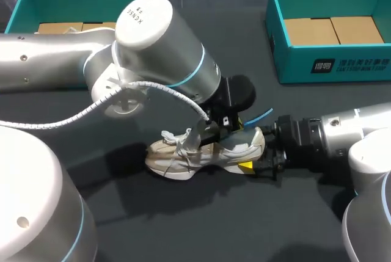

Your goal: Take the shoe out of the shoebox, open the shoe tongue, remove and reinsert the insole, then place the shoe into the shoebox

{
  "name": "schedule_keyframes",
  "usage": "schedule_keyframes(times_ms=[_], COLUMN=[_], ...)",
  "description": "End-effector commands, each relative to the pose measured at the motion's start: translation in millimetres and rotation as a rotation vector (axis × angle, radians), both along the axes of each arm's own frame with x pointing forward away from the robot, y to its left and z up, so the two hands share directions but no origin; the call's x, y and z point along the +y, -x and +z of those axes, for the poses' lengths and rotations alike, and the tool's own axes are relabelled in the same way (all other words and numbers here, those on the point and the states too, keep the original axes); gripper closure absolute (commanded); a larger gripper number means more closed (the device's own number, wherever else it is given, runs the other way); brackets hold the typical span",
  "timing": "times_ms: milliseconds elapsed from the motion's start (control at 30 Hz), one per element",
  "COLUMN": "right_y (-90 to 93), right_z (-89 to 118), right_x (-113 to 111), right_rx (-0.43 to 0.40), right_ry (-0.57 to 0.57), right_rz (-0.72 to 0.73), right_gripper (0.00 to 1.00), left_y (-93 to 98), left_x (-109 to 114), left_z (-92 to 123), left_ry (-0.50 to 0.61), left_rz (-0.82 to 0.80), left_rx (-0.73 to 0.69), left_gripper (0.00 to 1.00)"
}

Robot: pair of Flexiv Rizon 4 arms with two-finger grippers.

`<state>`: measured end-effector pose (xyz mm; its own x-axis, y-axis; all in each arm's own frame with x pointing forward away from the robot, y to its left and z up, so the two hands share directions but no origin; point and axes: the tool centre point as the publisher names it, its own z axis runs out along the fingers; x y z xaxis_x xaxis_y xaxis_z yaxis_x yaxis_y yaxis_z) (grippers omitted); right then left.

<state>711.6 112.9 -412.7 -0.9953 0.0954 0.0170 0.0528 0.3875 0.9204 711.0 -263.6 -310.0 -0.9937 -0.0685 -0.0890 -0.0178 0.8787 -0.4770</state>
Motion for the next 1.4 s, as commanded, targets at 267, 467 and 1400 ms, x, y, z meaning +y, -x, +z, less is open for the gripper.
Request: schedule_keyframes(times_ms=[267, 467, 1400], right_y=[0.2, 0.2, 0.2], right_z=[-0.3, -0.3, -0.3], right_x=[1.5, 1.5, 1.5], right_rx=[0.001, 0.001, 0.001], right_ry=[0.004, 0.004, 0.004], right_rz=[-0.001, -0.001, -0.001], right_gripper=[1.00, 1.00, 1.00], left_y=[2.9, 9.9, 15.8], left_x=[-0.7, 4.2, 4.5], left_z=[1.4, 2.7, 5.0], left_ry=[0.002, 0.011, 0.005], left_rz=[0.017, 0.012, 0.024], left_rx=[-0.017, -0.013, -0.030], left_gripper=[0.57, 0.53, 0.43])
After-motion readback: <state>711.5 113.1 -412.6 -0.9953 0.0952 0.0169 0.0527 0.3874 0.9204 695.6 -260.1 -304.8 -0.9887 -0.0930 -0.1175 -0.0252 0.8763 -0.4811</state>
